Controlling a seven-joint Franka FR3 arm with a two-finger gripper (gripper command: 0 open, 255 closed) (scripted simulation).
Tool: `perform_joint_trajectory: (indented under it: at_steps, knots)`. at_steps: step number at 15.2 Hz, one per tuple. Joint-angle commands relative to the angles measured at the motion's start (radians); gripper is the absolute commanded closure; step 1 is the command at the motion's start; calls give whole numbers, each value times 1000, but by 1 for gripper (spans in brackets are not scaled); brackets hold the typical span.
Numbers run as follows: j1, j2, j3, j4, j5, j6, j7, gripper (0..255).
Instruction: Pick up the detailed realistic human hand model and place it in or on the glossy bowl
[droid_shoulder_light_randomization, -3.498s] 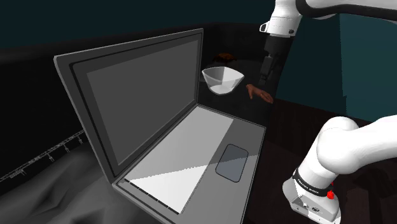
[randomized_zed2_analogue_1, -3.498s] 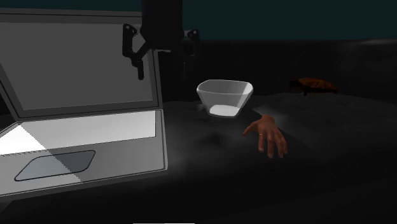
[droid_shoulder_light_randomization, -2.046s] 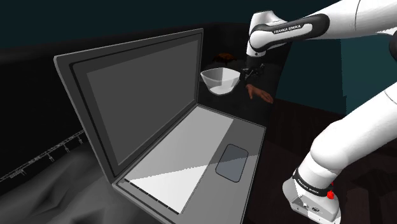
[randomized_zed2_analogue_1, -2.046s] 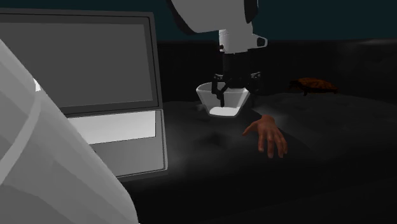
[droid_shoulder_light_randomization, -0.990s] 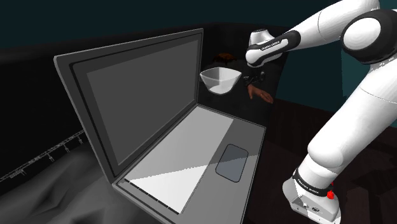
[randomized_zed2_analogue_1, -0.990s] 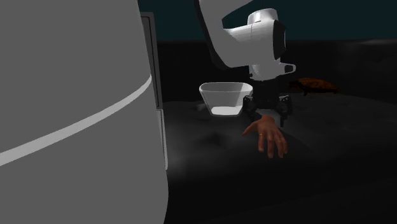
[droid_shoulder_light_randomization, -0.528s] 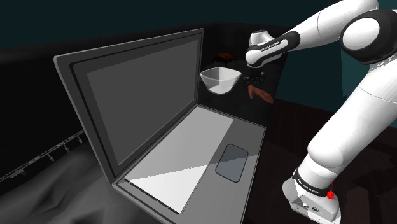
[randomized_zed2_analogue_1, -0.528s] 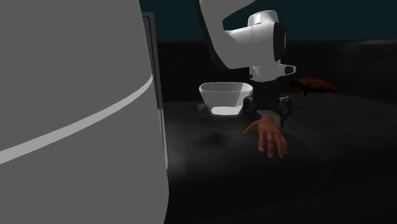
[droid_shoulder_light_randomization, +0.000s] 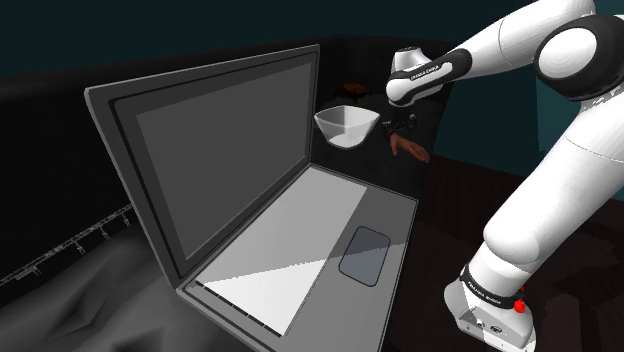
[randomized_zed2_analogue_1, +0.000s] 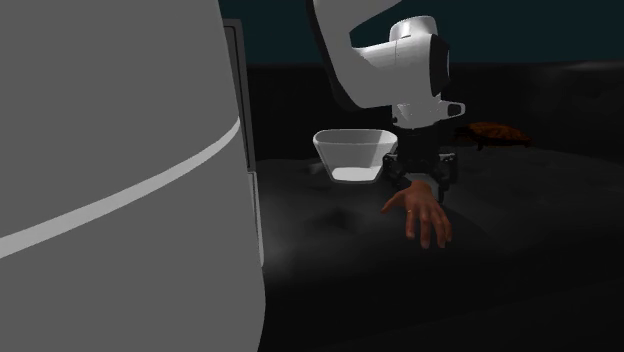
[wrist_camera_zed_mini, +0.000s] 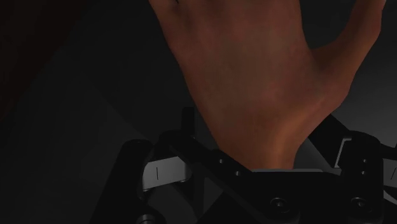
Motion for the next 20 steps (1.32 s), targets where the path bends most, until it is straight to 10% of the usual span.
perform_joint_trajectory:
  at_steps: [1,20]
  knots:
    - [0,0,0,0,0,0,0,255]
    - [7,-60,10,178,12,-236,-37,255]
